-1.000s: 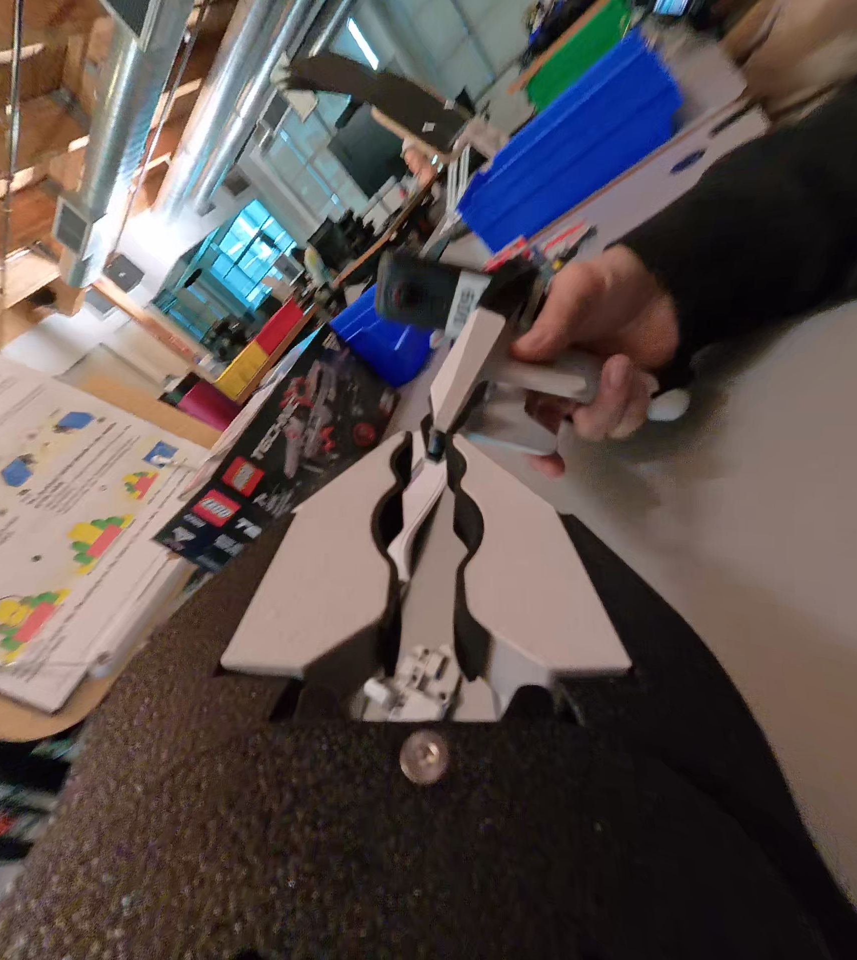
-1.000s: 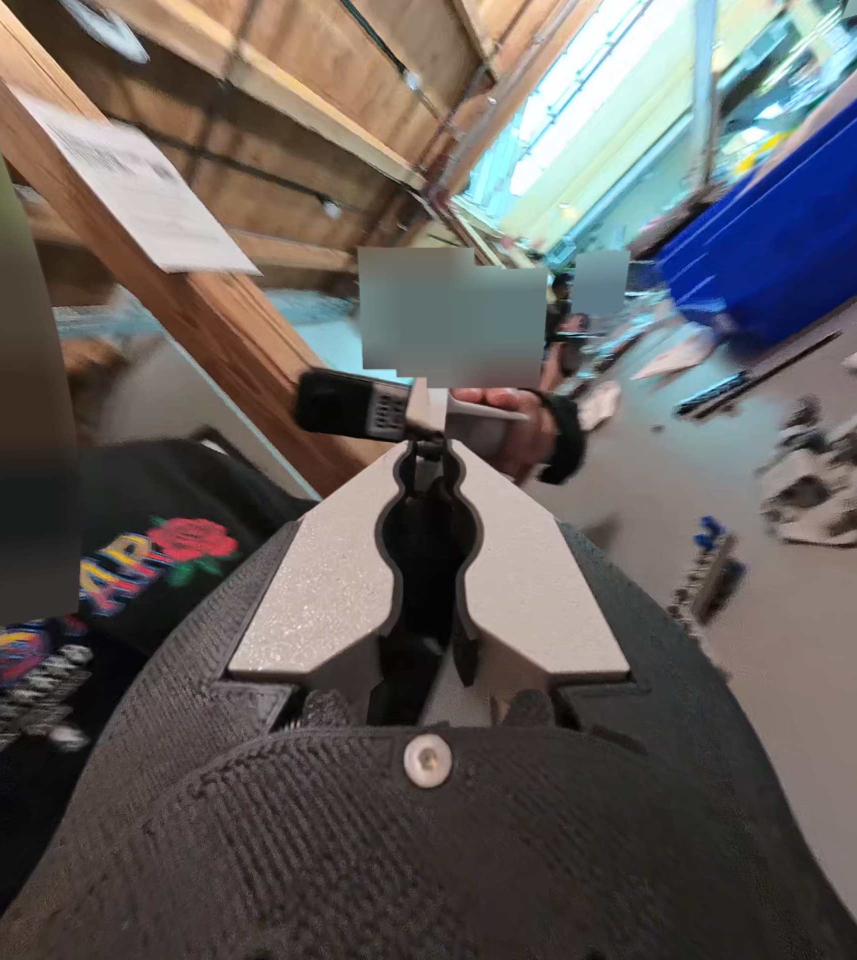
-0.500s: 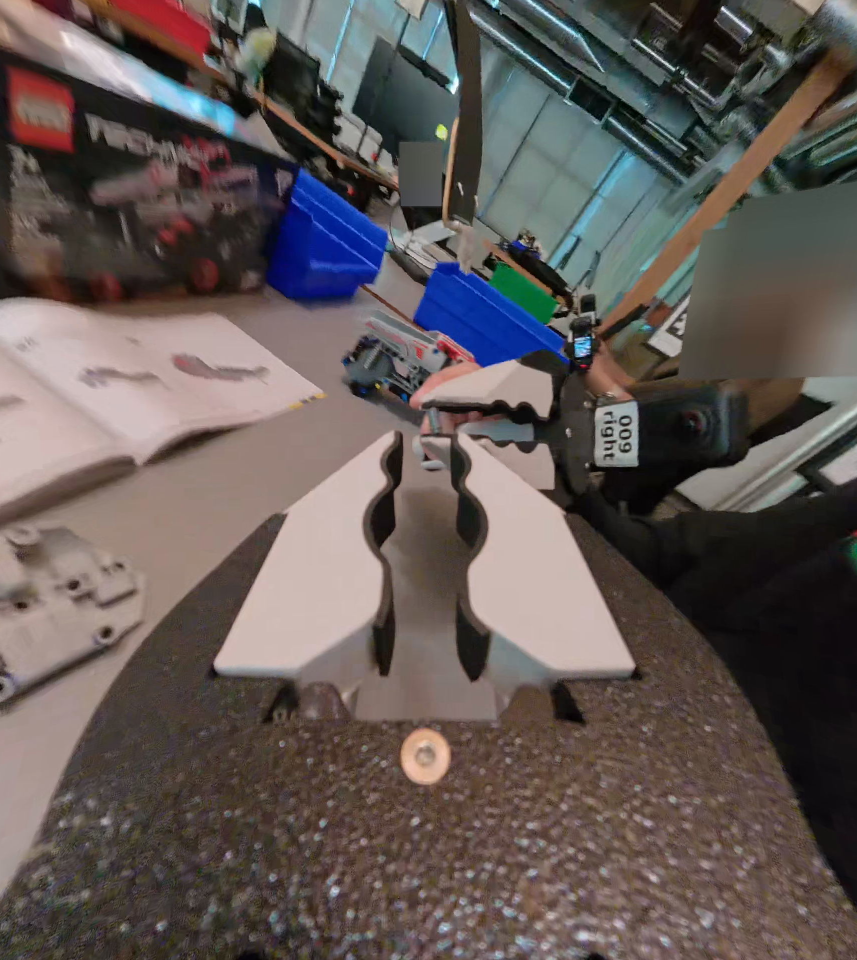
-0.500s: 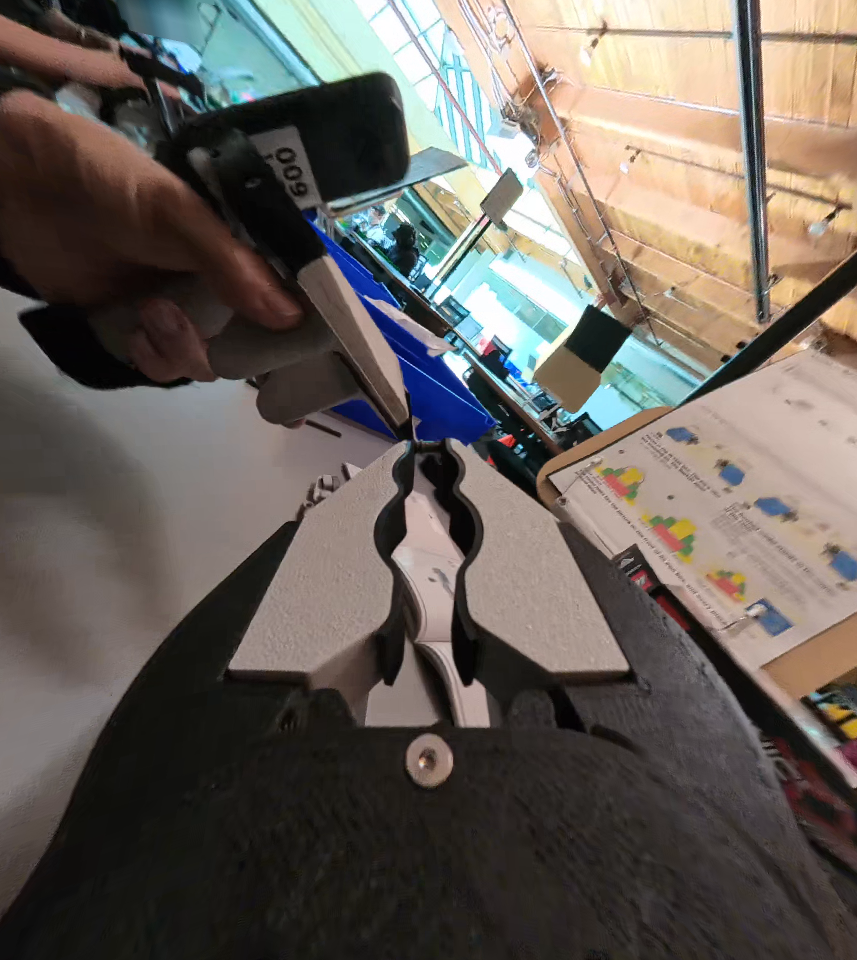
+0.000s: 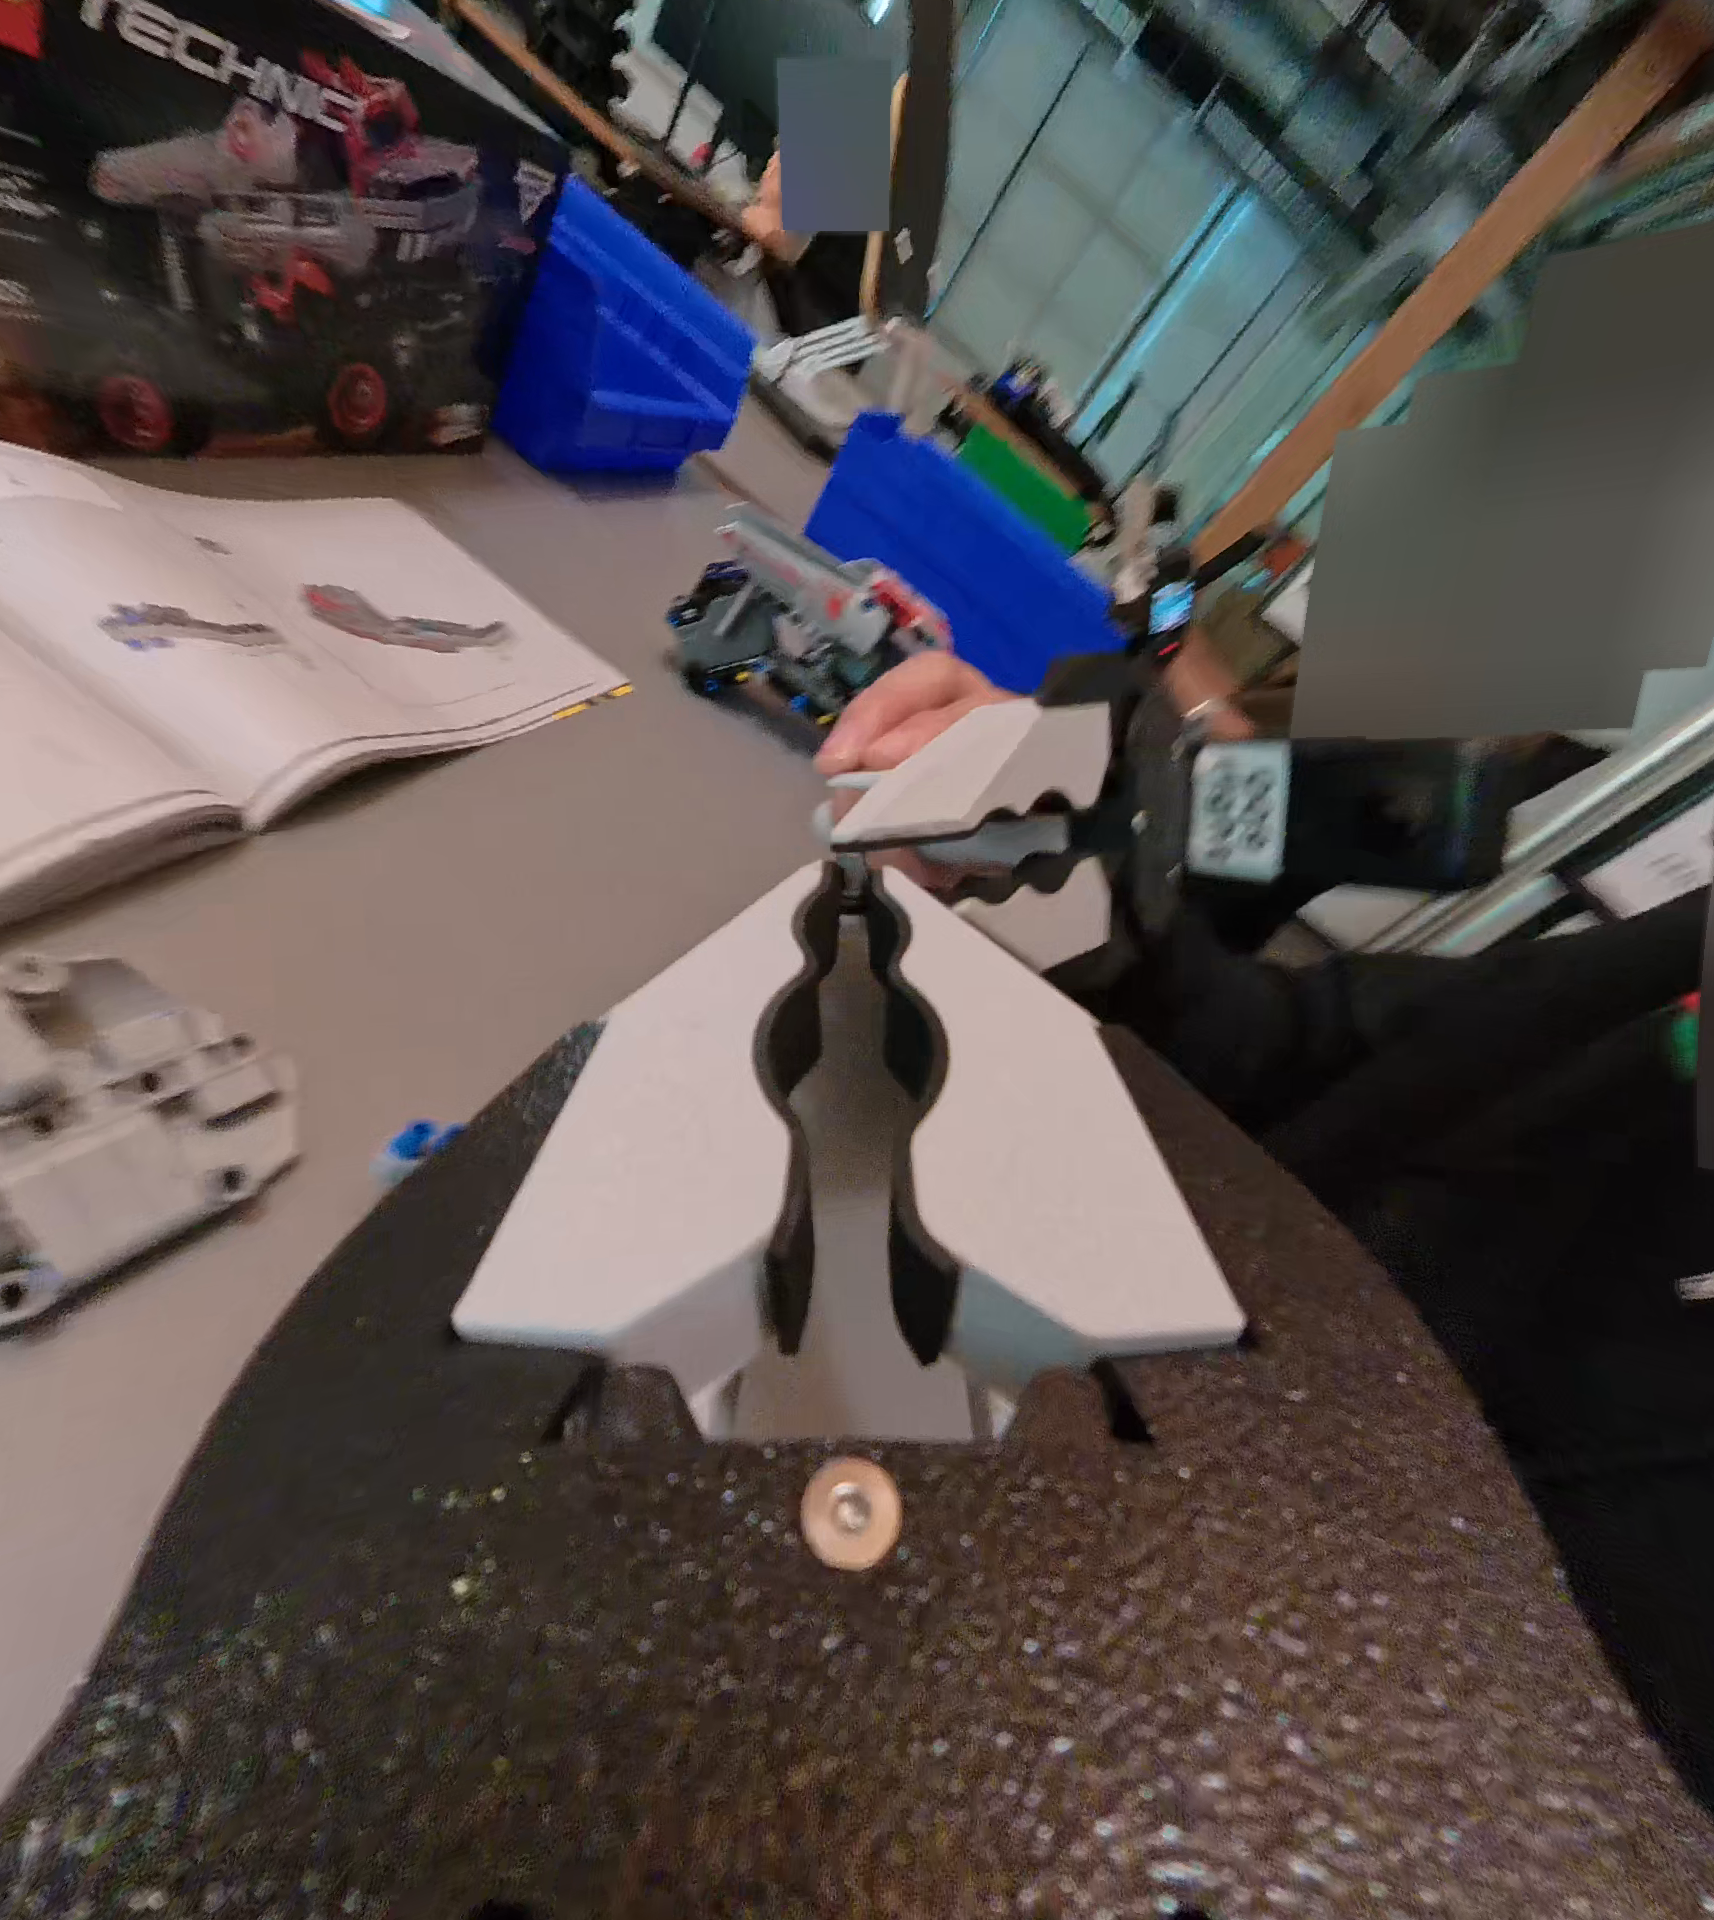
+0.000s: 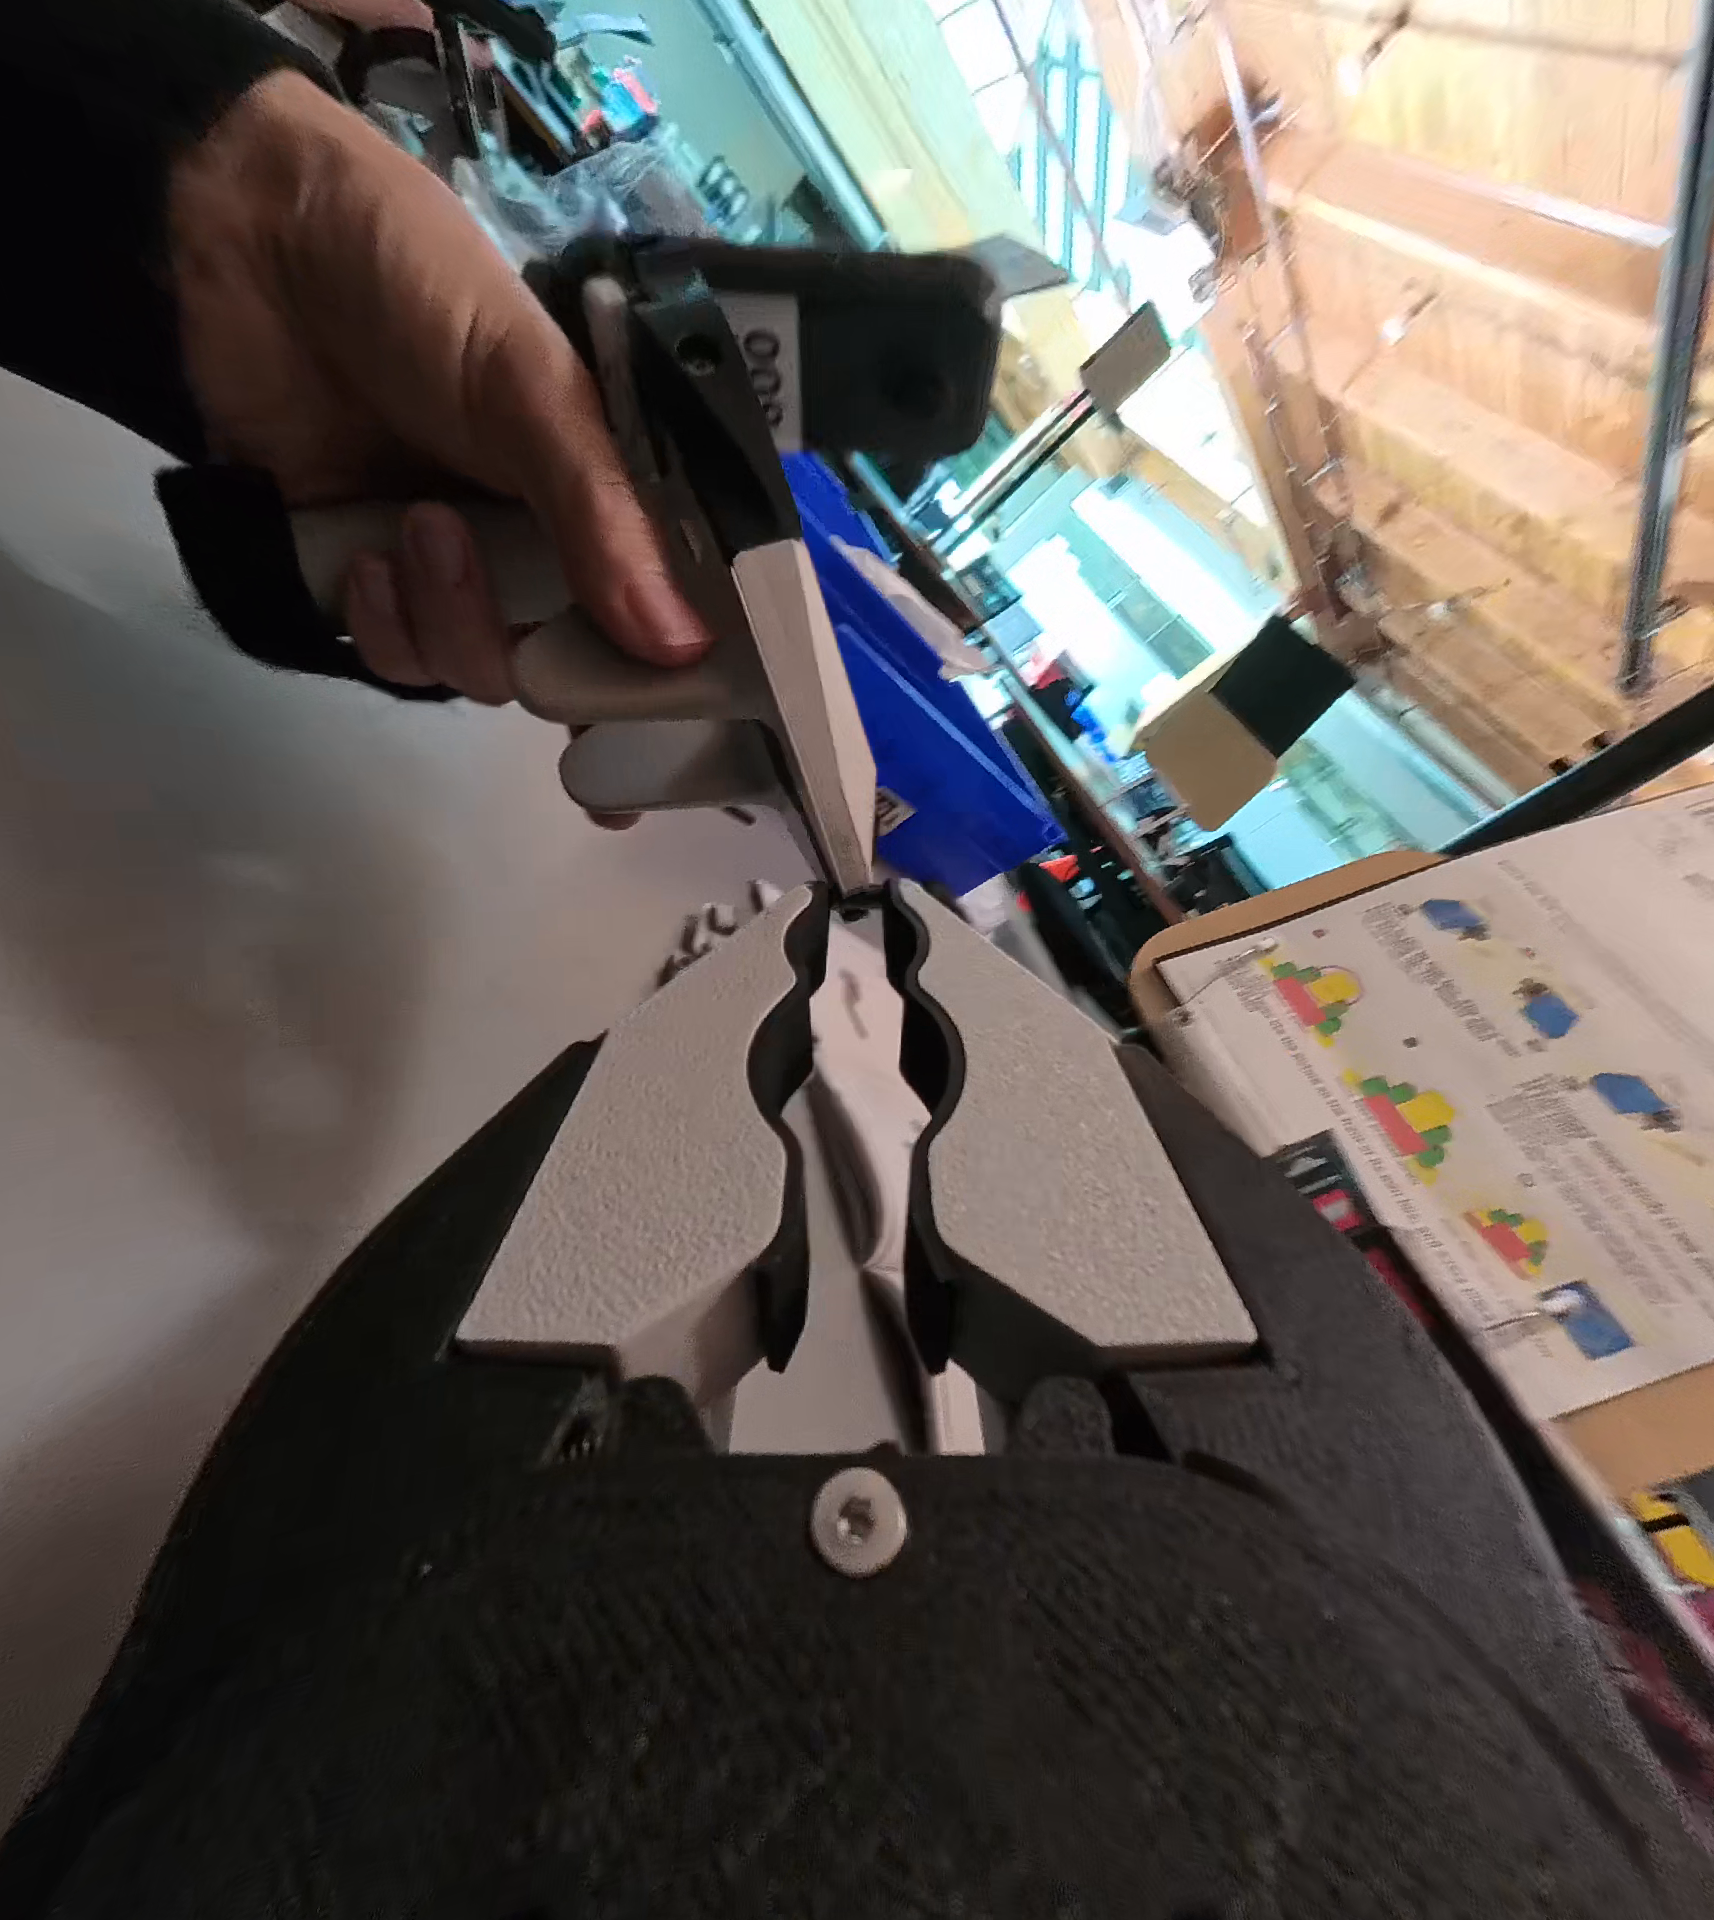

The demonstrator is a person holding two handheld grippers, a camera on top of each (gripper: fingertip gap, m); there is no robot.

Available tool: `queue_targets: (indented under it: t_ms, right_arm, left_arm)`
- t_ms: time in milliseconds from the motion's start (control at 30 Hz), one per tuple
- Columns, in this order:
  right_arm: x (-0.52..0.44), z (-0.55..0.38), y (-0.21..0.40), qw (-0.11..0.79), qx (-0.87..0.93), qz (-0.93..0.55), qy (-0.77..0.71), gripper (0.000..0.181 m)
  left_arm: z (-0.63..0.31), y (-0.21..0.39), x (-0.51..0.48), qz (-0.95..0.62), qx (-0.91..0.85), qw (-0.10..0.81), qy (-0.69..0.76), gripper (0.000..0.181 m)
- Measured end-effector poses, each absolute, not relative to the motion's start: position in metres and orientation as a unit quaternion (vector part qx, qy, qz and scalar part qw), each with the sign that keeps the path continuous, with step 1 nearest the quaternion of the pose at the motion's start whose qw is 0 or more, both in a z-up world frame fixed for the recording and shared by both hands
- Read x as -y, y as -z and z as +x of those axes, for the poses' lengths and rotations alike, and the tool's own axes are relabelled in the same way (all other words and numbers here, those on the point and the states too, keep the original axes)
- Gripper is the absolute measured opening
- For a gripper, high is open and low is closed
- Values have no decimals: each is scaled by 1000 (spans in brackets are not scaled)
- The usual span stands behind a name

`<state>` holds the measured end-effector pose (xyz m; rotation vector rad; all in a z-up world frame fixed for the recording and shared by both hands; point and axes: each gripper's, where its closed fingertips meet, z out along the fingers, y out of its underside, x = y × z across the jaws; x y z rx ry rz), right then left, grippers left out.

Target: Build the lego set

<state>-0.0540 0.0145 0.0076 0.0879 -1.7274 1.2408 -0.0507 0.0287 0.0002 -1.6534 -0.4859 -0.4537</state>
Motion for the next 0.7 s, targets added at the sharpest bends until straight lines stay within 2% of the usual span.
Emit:
queue_targets:
  t_ms: [100,267,367,400,467,633,700]
  right_arm:
    - [-17,-53,0,377,742,-9,-554,13]
    - [-29,-56,2,54,727,-214,-650,38]
    - [-21,-47,-7,-59,676,-243,-694,29]
    - [-19,-45,-8,-87,663,-250,-700,15]
    - [-18,-46,-7,-117,648,-270,-703,0]
    - [-25,-56,-3,-135,624,-308,-706,0]
    - [-28,-61,3,-122,628,-325,-697,12]
  left_arm:
    - [-60,2,-22,-776,147,611,53,1]
    - [-66,1,-21,-830,-20,512,-220,2]
    - [-62,2,-28,-830,-89,465,-295,2]
    - [-62,1,-30,-827,-102,458,-310,2]
    - [-63,1,-31,-822,-123,441,-340,2]
    - [-63,3,-31,-820,-150,413,-368,2]
    - [-62,3,-32,-816,-159,407,-378,2]
